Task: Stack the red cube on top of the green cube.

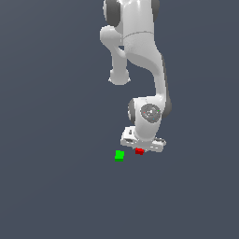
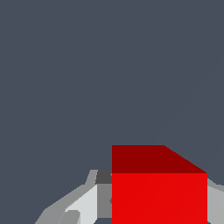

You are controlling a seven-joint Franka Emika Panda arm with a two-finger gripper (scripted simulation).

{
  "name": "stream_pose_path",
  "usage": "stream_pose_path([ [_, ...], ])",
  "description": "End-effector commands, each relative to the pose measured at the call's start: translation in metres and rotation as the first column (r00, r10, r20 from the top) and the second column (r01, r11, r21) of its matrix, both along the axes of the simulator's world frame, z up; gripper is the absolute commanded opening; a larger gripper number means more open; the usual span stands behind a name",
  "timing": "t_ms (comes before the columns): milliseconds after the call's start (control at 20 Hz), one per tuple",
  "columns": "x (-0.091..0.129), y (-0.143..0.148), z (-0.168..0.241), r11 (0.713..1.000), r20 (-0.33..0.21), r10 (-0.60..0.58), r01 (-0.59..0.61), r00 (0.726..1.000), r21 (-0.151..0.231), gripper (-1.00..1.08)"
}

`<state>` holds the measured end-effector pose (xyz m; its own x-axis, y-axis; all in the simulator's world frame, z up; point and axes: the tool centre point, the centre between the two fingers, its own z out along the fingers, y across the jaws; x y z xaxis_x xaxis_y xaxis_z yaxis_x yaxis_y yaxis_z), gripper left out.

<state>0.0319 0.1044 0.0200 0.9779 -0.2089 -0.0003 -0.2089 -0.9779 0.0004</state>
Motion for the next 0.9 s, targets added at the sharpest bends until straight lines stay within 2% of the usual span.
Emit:
stream_pose_path([
  [0,0.0,0.0,0.001,1.0,0.0,0.0,0.0,1.0,0.0,-1.0],
  [300,-0.001,0.0,0.02,1.0,0.0,0.0,0.0,1.0,0.0,-1.0],
  [850,-0.001,0.0,0.088,1.0,0.0,0.0,0.0,1.0,0.0,-1.0],
])
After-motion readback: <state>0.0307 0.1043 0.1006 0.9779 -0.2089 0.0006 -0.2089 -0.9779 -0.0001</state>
